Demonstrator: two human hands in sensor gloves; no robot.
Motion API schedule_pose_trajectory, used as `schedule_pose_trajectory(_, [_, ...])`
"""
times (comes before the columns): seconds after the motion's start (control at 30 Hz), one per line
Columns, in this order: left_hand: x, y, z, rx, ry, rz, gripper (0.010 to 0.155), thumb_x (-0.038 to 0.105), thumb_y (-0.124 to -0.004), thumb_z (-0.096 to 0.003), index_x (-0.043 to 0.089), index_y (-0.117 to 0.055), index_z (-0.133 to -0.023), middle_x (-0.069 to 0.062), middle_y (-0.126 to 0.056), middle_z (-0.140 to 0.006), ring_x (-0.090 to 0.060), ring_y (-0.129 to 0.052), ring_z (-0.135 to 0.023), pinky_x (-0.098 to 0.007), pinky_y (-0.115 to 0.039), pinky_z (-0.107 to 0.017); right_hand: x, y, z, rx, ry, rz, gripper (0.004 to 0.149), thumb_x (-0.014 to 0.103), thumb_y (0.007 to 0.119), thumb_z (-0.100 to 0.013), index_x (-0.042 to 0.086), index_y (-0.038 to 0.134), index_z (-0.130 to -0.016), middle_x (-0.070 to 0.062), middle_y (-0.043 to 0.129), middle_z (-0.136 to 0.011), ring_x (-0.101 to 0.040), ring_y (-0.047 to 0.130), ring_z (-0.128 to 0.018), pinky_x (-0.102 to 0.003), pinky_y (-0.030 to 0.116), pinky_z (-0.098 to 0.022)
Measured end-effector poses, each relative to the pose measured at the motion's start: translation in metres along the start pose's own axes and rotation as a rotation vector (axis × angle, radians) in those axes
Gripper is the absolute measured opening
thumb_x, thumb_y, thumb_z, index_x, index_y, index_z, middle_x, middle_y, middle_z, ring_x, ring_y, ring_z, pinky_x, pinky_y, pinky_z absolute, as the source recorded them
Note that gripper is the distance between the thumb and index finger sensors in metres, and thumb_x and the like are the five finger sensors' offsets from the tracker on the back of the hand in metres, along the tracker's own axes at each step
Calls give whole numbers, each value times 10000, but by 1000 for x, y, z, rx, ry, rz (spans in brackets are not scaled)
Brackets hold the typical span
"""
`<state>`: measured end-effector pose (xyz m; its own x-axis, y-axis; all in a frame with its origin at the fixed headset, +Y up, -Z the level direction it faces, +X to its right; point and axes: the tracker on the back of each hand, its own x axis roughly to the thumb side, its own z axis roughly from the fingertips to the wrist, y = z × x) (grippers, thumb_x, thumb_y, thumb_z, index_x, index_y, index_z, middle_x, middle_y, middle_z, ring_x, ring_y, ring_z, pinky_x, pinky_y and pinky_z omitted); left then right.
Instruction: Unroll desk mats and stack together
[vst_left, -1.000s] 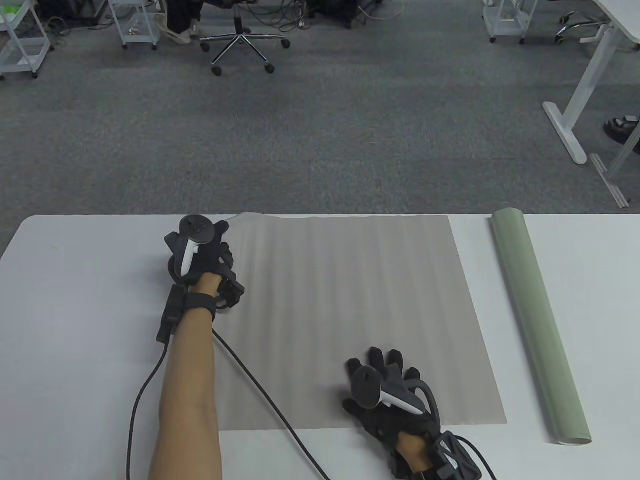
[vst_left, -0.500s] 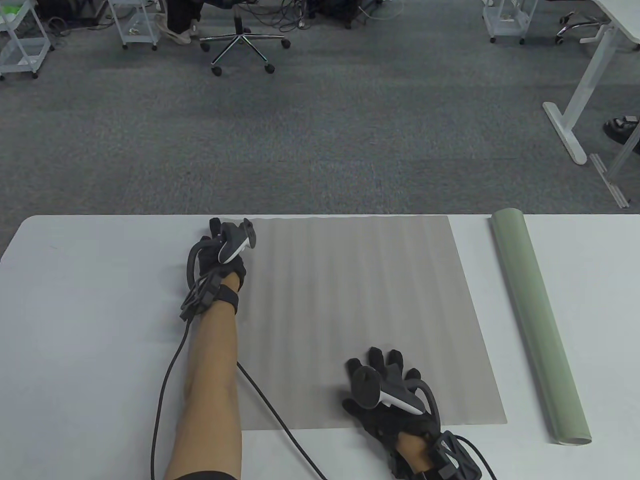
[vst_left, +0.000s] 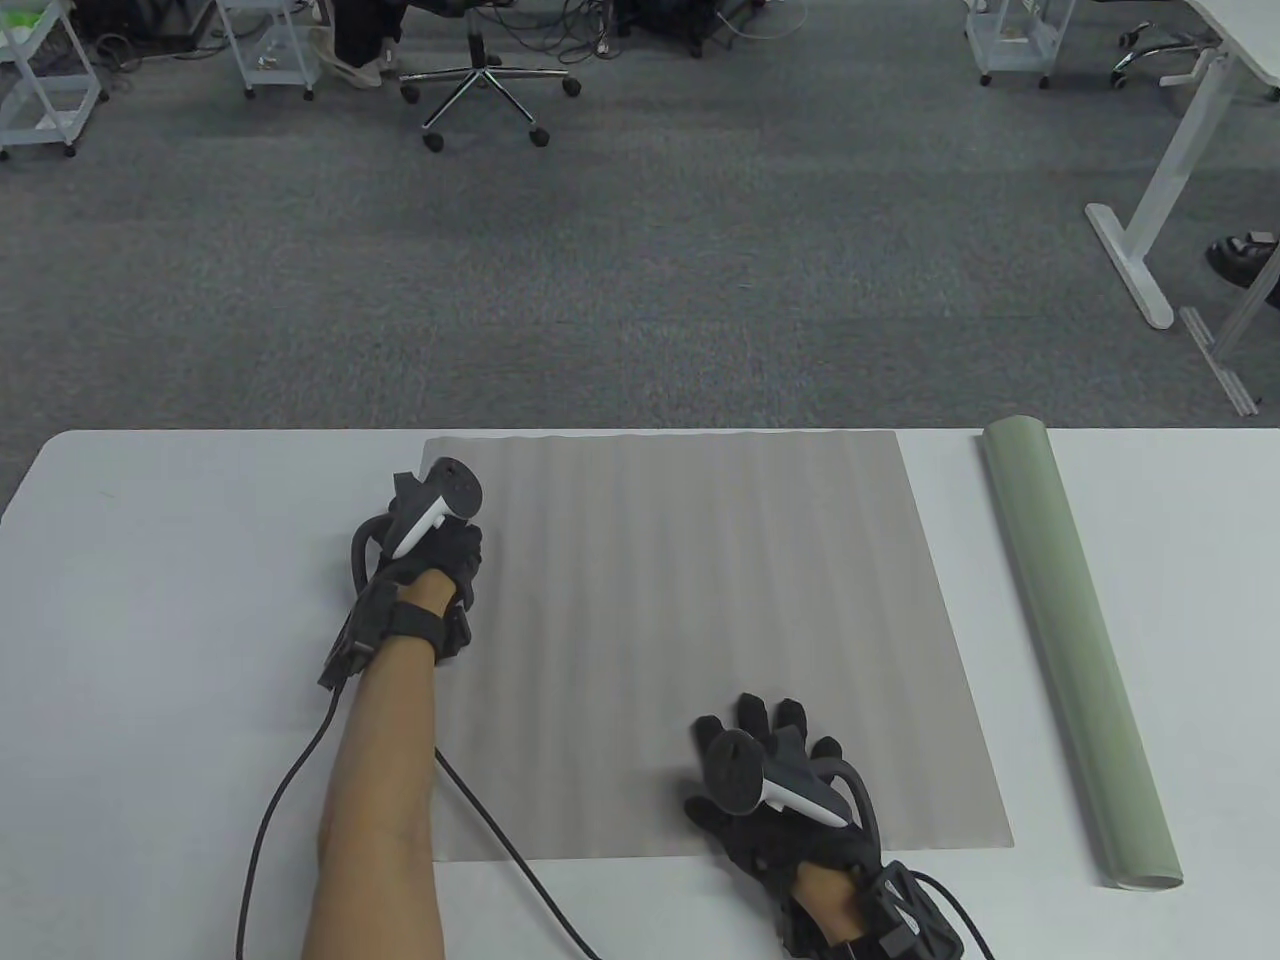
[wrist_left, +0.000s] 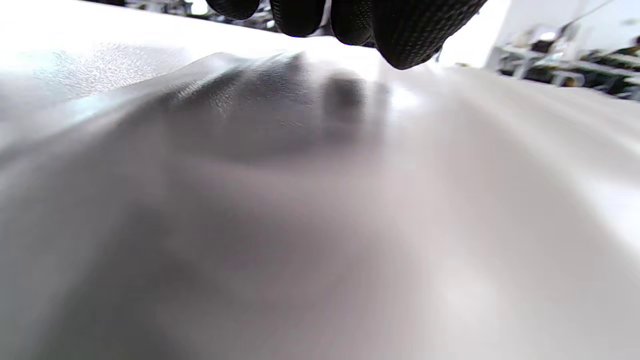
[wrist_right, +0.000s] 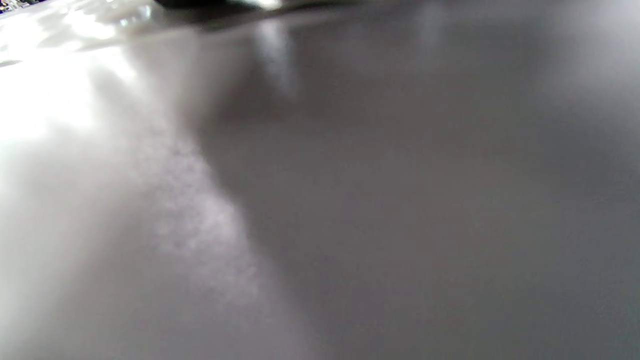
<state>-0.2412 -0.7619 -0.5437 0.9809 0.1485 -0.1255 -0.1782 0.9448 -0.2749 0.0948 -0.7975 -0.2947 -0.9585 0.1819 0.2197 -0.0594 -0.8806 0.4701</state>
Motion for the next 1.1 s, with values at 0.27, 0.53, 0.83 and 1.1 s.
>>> schedule_pose_trajectory(0.27, [23, -20, 104, -74, -178, -15, 747, 479, -657, -601, 152, -396, -1221, -206, -297, -1314, -567, -320, -1151, -767, -380, -721, -2, 0, 0, 1, -1, -16, 779, 524, 481, -564, 220, 36, -1126, -286, -102, -1124, -686, -62, -964, -861, 148, -559])
schedule_pose_trajectory(0.53, [33, -43, 189, -8, -239, 79, 752, 506, -635, -604, 159, -401, -1228, -207, -345, -1320, -584, -333, -1153, -782, -381, -714, -3, 0, 0, -11, 2, -27, 785, 535, 503, -567, 223, 61, -1135, -276, -82, -1136, -677, -46, -976, -853, 157, -568])
schedule_pose_trajectory(0.83, [29, -68, 226, 46, -276, 160, 753, 503, -639, -601, 148, -422, -1228, -218, -376, -1318, -590, -348, -1153, -792, -375, -708, -7, -11, 10, -154, -31, -42, 753, 511, 580, -560, 218, 220, -1153, -317, 94, -1171, -703, 105, -1010, -899, 264, -571])
schedule_pose_trajectory(1.1, [32, -72, 236, 38, -319, 130, 749, 506, -636, -600, 148, -433, -1226, -223, -372, -1318, -589, -347, -1152, -794, -372, -705, -41, -70, 39, -313, 53, -116, 788, 501, 602, -552, 148, 243, -1158, -338, 123, -1171, -711, 94, -1003, -902, 242, -553])
